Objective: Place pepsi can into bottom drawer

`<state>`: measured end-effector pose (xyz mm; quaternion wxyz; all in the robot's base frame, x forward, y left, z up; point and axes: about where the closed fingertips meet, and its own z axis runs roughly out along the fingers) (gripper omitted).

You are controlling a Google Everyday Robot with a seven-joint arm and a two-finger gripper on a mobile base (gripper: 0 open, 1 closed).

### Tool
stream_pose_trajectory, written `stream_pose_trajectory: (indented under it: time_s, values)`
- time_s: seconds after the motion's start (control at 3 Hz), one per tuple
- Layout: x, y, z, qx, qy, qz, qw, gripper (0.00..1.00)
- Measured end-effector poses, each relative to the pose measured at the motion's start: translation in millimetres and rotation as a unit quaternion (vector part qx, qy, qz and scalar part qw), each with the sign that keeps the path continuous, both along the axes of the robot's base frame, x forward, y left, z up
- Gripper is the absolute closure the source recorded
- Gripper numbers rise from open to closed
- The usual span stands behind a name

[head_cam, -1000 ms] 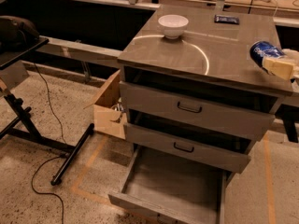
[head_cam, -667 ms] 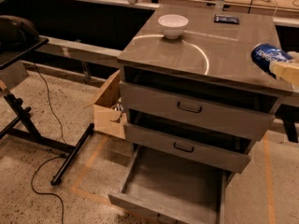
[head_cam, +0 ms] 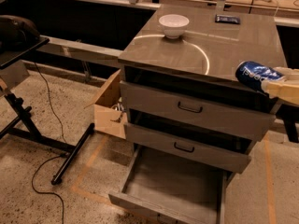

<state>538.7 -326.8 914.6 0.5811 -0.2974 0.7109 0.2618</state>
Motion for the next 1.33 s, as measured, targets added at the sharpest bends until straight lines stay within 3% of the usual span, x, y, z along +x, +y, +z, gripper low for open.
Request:
stream_pose_trajectory:
  time_s: [0.33,0.67,1.0,1.33]
  values:
    - [0.0,0.1,0.0,0.0,0.0,0.0,1.0,1.0]
    - [-23.2,22.6,-15.6,0.0,0.03,0.03,0.9991,1.0]
    - [-72.5,61.7,-41.0,0.016,0.074,0.075,0.9943,1.0]
    - [-113.5,94.9,-69.3,0.034,0.112,0.099,0.9881,1.0]
